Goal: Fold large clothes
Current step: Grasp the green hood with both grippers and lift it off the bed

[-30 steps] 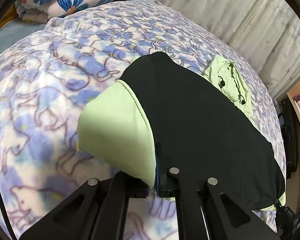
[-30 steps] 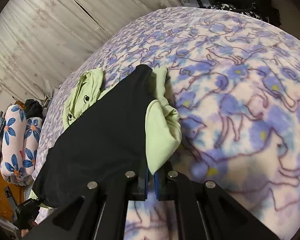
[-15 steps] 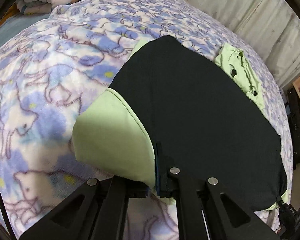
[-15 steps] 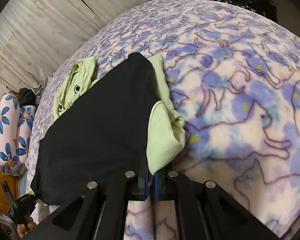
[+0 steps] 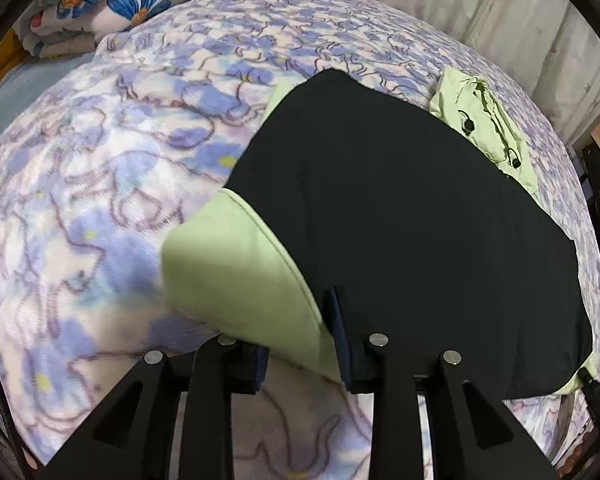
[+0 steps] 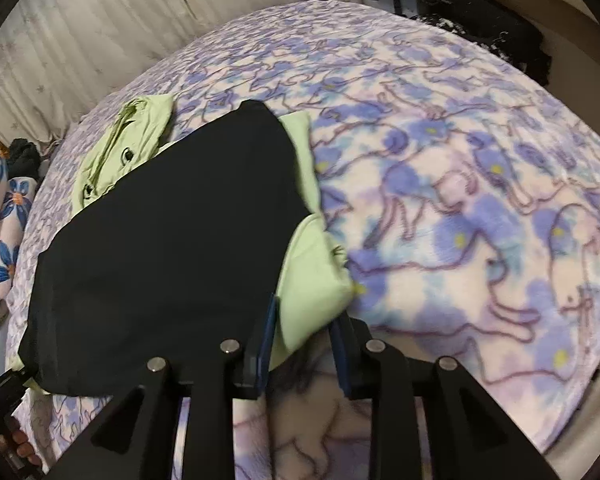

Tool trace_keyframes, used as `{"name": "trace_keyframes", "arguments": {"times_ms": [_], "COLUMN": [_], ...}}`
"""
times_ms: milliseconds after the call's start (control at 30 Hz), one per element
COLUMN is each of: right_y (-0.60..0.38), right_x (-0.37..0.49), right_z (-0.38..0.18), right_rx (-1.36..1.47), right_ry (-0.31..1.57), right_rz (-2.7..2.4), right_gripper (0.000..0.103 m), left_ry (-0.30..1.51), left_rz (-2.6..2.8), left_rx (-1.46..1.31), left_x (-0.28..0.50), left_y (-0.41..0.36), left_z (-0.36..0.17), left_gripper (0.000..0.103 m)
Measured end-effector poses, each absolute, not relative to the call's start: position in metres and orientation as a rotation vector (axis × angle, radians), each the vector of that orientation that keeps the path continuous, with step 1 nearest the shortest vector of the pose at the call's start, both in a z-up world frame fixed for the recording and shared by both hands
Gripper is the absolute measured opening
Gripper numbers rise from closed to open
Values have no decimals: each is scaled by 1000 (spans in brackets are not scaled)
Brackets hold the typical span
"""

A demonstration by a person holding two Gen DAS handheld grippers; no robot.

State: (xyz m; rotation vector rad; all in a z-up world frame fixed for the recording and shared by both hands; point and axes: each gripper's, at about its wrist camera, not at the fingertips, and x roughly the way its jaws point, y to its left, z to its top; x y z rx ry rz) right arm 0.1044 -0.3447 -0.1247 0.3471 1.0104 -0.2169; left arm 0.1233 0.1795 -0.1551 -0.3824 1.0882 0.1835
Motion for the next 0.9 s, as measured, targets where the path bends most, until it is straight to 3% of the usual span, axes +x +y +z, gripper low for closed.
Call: {"name": "trace_keyframes", "arguments": {"times_ms": [133,200,267,333,567,900], "right_y": [-348,-351,-352,-348,-294,-211], "right_x": [106,108,112,119,168,249], "right_z": [-107,-93,-82,-73,-77,-139], "right_rx": [284,261,264,263,246,146], "right_ry": [971,931,901,883,909,1066], "right_rz": [-305,-333,-311,-266,-18,186], "right_gripper": [30,30,30,30,30,30], "left_ry": [1077,1047,985,892,854,1022], "left_rz": [191,242,313,375,247,-35], "left_rx": [-338,-306,-268,-223,-154,-64], "left_x": [122,120,117,114,152,238], "left_y": [180,185,190,194,170,74], "left_z": [-136,-123,-108,-88,-72,-145], "left_gripper": [28,39,68,74,74,74]}}
